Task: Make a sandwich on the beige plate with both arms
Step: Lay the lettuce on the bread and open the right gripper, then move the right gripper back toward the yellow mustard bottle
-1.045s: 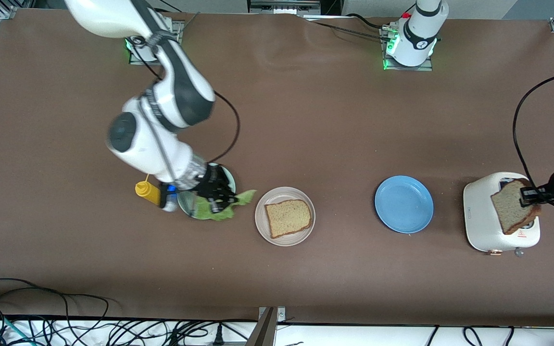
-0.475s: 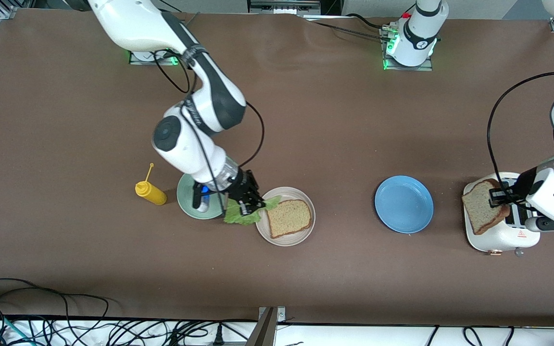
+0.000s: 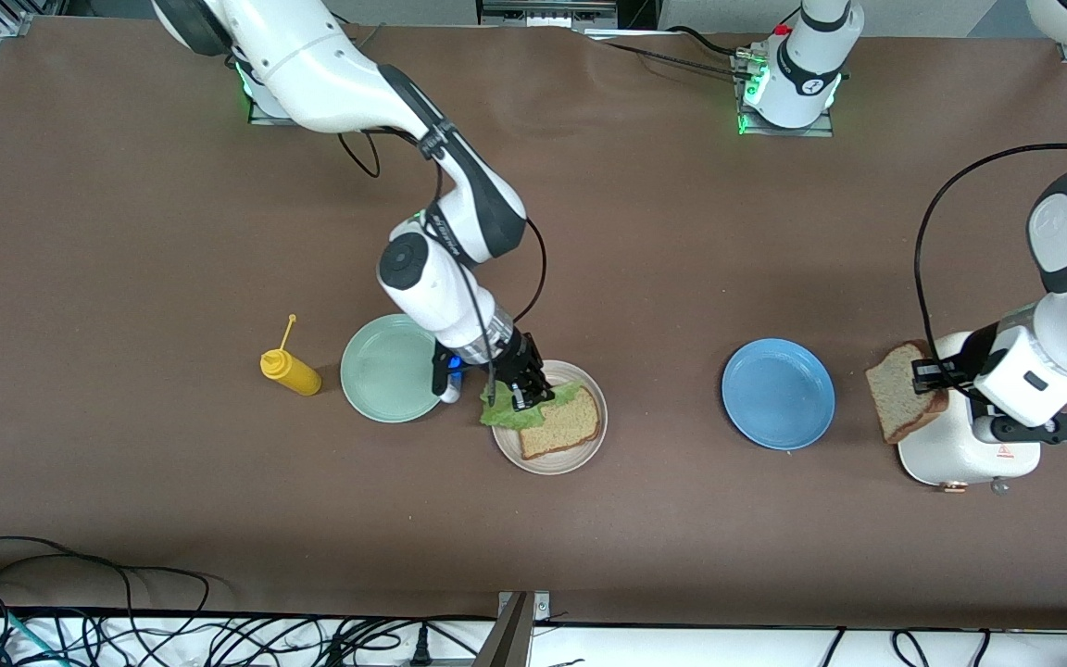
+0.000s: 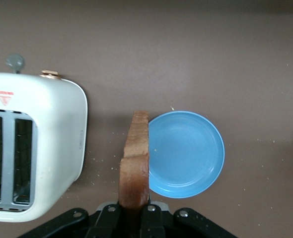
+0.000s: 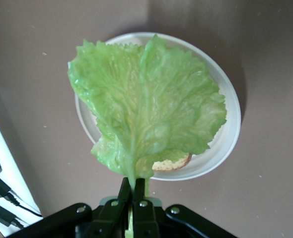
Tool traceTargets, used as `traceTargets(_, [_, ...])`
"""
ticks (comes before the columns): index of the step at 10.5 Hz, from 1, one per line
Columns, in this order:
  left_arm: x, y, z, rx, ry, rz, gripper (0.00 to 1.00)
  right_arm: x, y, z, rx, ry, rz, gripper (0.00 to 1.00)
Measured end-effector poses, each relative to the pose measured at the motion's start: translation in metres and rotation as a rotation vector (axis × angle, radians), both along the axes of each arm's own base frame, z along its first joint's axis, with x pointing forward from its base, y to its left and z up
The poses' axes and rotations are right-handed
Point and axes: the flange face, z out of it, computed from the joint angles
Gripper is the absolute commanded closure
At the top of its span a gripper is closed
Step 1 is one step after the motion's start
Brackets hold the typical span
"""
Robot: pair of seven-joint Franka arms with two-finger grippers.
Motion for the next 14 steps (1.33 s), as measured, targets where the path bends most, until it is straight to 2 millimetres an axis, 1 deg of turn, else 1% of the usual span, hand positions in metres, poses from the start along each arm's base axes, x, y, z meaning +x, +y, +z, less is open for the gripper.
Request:
traceTargets(1, [-0.001, -0.005, -0.007, -0.003, 0.013, -0.007, 1.0, -0.004, 0.004, -0.012, -0.006, -0.001, 0.005, 0.54])
traceTargets(2, [-0.001, -0.008, -0.013, -0.005, 0.024, -0.012, 1.0, -0.006, 0.006, -0.019, -0.01, 0.001, 0.009, 0.17])
traceTargets(3, [-0.001, -0.011, -0.019, -0.008, 0.032, -0.016, 1.0, -0.006, 0.006, -0.022, -0.013, 0.002, 0.011, 0.0])
traceTargets(5, [0.001, -0.015, -0.028, -0.011, 0.046, -0.021, 1.0, -0.005, 0.006, -0.02, -0.012, -0.001, 0.011, 0.0])
traceTargets(6, [0.001, -0.016, -0.033, -0.012, 0.053, -0.02, 1.0, -0.003, 0.007, -0.014, -0.008, -0.007, 0.012, 0.0])
traceTargets(7, [0.001, -0.017, -0.036, -0.012, 0.057, -0.021, 1.0, 0.0, 0.007, -0.001, -0.016, -0.015, 0.026, 0.0])
traceTargets(8, [0.002, -0.017, -0.038, -0.013, 0.059, -0.022, 1.0, 0.005, 0.003, 0.02, -0.062, -0.012, 0.061, 0.0])
traceTargets(9, [0.002, -0.018, -0.038, -0.013, 0.059, -0.022, 1.0, 0.01, -0.009, 0.046, -0.143, 0.0, 0.109, 0.0])
traceTargets(11, [0.002, -0.018, -0.038, -0.013, 0.058, -0.023, 1.0, 0.01, -0.032, 0.095, -0.289, 0.009, 0.239, 0.0])
traceTargets(12, [0.002, -0.02, -0.038, -0.014, 0.058, -0.026, 1.0, 0.008, -0.044, 0.113, -0.359, 0.01, 0.331, 0.0])
traceTargets(13, [0.002, -0.024, -0.039, -0.014, 0.059, -0.032, 1.0, 0.008, -0.059, 0.127, -0.426, 0.009, 0.445, 0.0])
traceTargets(14, [0.002, -0.027, -0.038, -0.015, 0.059, -0.035, 1.0, 0.011, -0.078, 0.139, -0.481, 0.007, 0.563, 0.0])
